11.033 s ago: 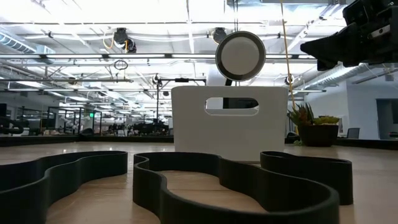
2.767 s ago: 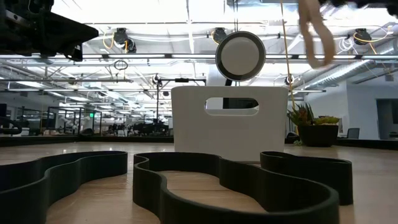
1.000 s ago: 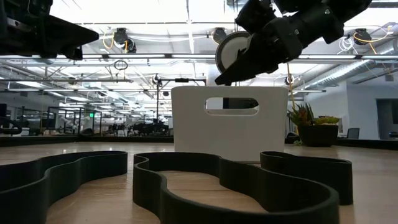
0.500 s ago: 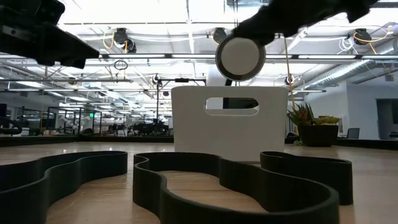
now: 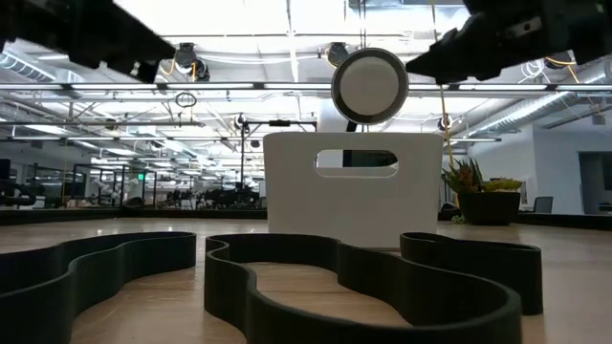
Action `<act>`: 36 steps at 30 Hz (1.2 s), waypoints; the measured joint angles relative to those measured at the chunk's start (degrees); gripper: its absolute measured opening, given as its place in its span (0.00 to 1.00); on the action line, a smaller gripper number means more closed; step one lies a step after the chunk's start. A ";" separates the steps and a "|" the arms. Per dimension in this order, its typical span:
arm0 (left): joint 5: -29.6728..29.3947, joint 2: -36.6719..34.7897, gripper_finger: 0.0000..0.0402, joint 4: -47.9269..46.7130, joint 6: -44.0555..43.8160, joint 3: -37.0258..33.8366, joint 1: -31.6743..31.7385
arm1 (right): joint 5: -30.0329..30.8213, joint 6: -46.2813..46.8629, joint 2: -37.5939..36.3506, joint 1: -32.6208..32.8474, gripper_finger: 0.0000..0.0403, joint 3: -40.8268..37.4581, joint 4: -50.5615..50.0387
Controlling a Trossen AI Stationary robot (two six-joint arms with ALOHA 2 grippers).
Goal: Pick and place rubber bands into bin
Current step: Put the black rubber band into the gray container
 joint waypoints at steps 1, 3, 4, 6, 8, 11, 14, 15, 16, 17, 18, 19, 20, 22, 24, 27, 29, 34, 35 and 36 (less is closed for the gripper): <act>0.00 2.39 0.01 -0.32 0.00 1.55 -0.66 | -0.02 -0.45 -1.14 -0.38 0.00 -1.37 2.21; 0.12 6.95 0.01 -0.96 -0.20 4.56 -2.05 | -0.06 -1.27 -3.28 -1.12 0.00 -3.61 5.73; 0.20 9.11 0.01 -1.75 -0.27 6.09 -2.74 | -0.04 -1.76 -4.26 -1.56 0.01 -4.59 7.47; 0.20 12.97 0.01 -2.25 -1.00 9.44 -4.07 | -0.04 -2.67 -6.32 -2.36 0.01 -6.25 9.43; 0.17 16.22 0.01 -2.30 -1.86 13.16 -5.13 | -0.07 -2.84 -8.03 -3.10 0.00 -7.09 10.05; 0.15 20.66 0.01 -4.97 -2.55 19.76 -6.68 | -0.31 -3.03 -10.06 -3.90 0.00 -7.68 10.09; 0.17 25.00 0.01 -16.09 -3.20 28.43 -7.75 | -0.32 -2.99 -10.92 -4.13 0.00 -7.86 10.02; 0.24 26.51 0.01 -21.57 -3.89 31.66 -8.01 | -0.31 -2.99 -10.95 -4.13 0.00 -7.86 10.23; 0.37 28.11 0.01 -27.08 -4.66 34.90 -8.19 | -0.33 -3.02 -10.95 -4.13 0.00 -7.84 10.34; 0.84 29.89 0.01 -32.56 -5.42 38.30 -8.36 | -0.33 -3.02 -10.95 -4.13 0.00 -7.84 10.20; 1.80 31.72 0.01 -37.18 -5.91 41.38 -8.38 | -0.37 -3.02 -10.89 -4.13 0.00 -7.84 10.30; 2.60 33.53 0.01 -41.05 -6.01 44.30 -8.38 | -0.37 -3.04 -10.86 -4.13 0.00 -7.84 10.51; 3.45 35.33 0.01 -44.71 -5.95 46.97 -8.42 | -0.35 -3.31 -10.90 -4.13 0.00 -7.84 10.60; 6.07 38.61 0.01 -49.12 -5.36 51.45 -8.42 | -0.35 -3.93 -10.89 -4.13 0.00 -7.84 10.62; 8.86 41.59 0.01 -51.99 -3.74 54.93 -8.42 | -0.35 -4.02 -10.87 -4.13 0.00 -7.84 11.06; 12.11 45.50 0.01 -54.62 0.45 58.28 -8.40 | -0.35 -3.98 -10.90 -4.13 0.00 -7.84 11.38; 13.43 47.48 0.01 -56.02 4.27 59.47 -8.40 | -0.35 -3.94 -10.88 -4.13 0.00 -7.84 11.36; 13.83 50.42 0.01 -61.11 9.48 61.55 -7.98 | -0.35 -3.34 -10.88 -4.13 0.00 -7.84 10.90; 13.75 50.73 0.01 -61.56 9.49 61.77 -7.70 | -0.35 -2.88 -10.86 -4.13 0.00 -7.84 10.88; 13.67 50.79 0.01 -61.86 9.47 61.78 -7.38 | -0.35 -2.51 -10.86 -4.13 0.00 -7.84 10.79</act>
